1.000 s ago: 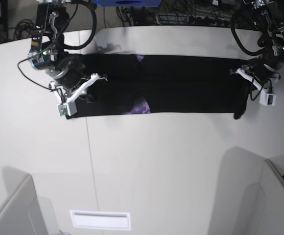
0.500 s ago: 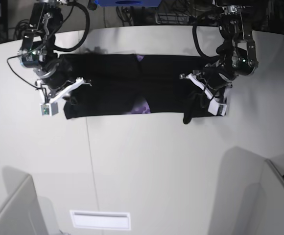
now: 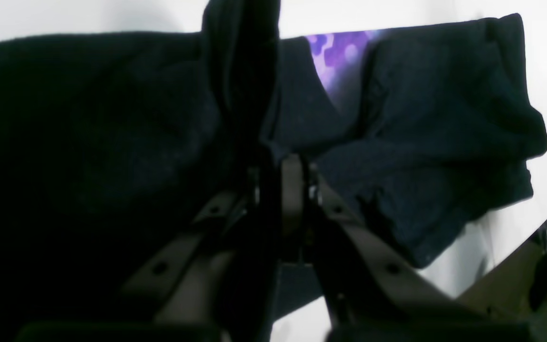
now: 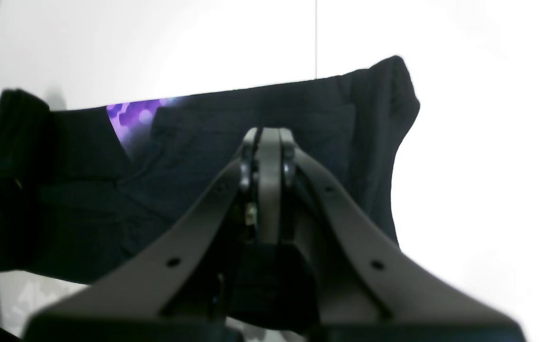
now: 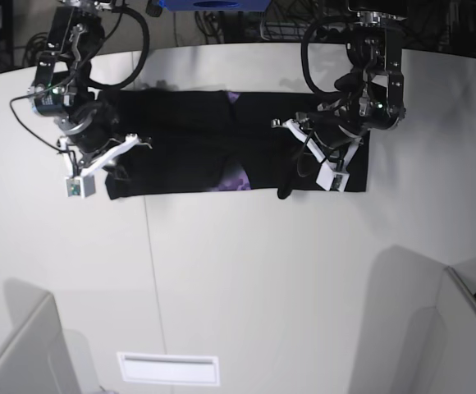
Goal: Fold the T-shirt properly
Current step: 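Lower the folded hem end onto the strip and open both grippers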
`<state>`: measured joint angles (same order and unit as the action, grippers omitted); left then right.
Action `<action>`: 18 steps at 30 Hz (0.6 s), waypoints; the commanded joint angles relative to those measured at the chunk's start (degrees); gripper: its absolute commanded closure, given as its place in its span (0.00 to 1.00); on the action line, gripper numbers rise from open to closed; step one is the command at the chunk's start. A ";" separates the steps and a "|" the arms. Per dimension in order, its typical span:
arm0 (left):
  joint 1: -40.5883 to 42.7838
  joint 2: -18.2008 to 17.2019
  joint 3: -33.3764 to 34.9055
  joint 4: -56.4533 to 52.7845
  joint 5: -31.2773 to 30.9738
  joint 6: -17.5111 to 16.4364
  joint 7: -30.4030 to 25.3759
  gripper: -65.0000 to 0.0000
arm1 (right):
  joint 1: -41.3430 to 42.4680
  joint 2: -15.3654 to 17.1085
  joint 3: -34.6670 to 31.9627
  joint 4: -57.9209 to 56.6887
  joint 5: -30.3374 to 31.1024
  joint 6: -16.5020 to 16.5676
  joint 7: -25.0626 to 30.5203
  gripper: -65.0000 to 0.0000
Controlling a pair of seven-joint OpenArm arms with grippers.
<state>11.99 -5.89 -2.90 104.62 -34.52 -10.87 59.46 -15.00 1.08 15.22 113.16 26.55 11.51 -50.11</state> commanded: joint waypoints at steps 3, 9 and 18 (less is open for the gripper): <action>-0.25 -0.22 -0.05 1.01 -0.86 -0.25 -0.69 1.00 | 0.46 0.28 0.12 1.17 0.58 0.23 1.18 1.00; -0.69 -0.04 -0.05 1.01 -0.95 -0.25 -0.60 1.00 | 0.46 0.28 0.12 1.17 0.58 0.23 1.18 1.00; -0.69 -0.31 -0.05 0.92 -1.04 -0.25 -0.52 1.00 | 0.46 0.28 0.12 1.17 0.58 0.23 1.18 1.00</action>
<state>11.75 -5.93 -2.90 104.62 -34.57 -10.85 59.59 -15.00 1.08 15.22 113.16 26.55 11.51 -50.13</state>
